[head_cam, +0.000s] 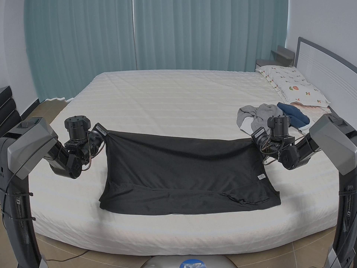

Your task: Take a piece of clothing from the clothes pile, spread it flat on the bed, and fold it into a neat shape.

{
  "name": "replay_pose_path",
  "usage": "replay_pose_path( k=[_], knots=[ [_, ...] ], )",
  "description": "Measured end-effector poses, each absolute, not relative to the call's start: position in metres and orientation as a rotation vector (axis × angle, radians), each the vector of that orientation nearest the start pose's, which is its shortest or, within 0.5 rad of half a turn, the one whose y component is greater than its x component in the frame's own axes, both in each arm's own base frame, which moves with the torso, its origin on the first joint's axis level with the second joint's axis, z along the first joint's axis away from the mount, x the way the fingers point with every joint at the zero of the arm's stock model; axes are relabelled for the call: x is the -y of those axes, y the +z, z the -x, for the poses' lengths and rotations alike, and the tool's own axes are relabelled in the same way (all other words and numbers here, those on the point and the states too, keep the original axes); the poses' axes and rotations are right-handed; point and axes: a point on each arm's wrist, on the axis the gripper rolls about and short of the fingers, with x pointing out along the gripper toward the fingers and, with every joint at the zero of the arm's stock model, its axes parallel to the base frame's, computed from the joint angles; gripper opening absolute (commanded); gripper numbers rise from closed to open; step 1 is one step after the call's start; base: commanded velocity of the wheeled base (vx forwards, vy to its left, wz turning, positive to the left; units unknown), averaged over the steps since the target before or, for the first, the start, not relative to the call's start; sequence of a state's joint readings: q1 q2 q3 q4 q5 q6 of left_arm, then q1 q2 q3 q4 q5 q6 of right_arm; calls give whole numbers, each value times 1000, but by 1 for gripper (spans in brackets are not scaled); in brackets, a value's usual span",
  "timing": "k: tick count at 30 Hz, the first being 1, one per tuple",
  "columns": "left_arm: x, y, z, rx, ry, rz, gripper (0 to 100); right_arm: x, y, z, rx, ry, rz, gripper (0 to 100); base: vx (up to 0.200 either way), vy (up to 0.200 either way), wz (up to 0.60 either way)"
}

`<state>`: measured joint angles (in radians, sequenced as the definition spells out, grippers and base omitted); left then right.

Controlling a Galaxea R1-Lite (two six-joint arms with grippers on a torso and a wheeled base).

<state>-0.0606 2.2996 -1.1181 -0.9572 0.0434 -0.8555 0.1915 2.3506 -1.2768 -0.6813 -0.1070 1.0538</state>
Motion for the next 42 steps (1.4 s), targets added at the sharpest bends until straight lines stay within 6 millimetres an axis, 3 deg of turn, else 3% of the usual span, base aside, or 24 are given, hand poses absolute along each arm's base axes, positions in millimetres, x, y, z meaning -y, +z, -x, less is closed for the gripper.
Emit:
replay_pose_path(
  k=[4, 17, 26, 27, 29, 30, 36, 42],
  knots=[
    [24, 62, -432, -212, 84, 832, 0, -83, 44, -433, -445, -147, -950, 0, 0, 0, 0],
    [18, -1, -383, -364, 104, 586, 0, -76, -1, -369, -630, -189, -808, 0, 0, 0, 0],
    [18, -19, -371, -431, 122, 570, 0, -79, -10, -356, -669, -164, -802, 0, 0, 0, 0],
    [17, -19, -371, -433, 123, 571, 0, -79, -10, -356, -671, -165, -802, 100, 0, 0, 0],
    [17, -21, -370, -438, 126, 572, 0, -79, -11, -355, -674, -167, -801, 100, 0, 0, 0],
    [17, -21, -370, -439, 127, 574, 100, -79, -11, -355, -675, -167, -801, 100, 0, 0, 0],
    [17, -23, -369, -446, 133, 593, 100, -74, 1, -354, -651, -156, -821, 100, 0, 0, 0],
    [17, -24, -368, -450, 141, 620, 100, -48, 28, -355, -644, -48, -903, 100, 0, 0, 0]
  ],
)
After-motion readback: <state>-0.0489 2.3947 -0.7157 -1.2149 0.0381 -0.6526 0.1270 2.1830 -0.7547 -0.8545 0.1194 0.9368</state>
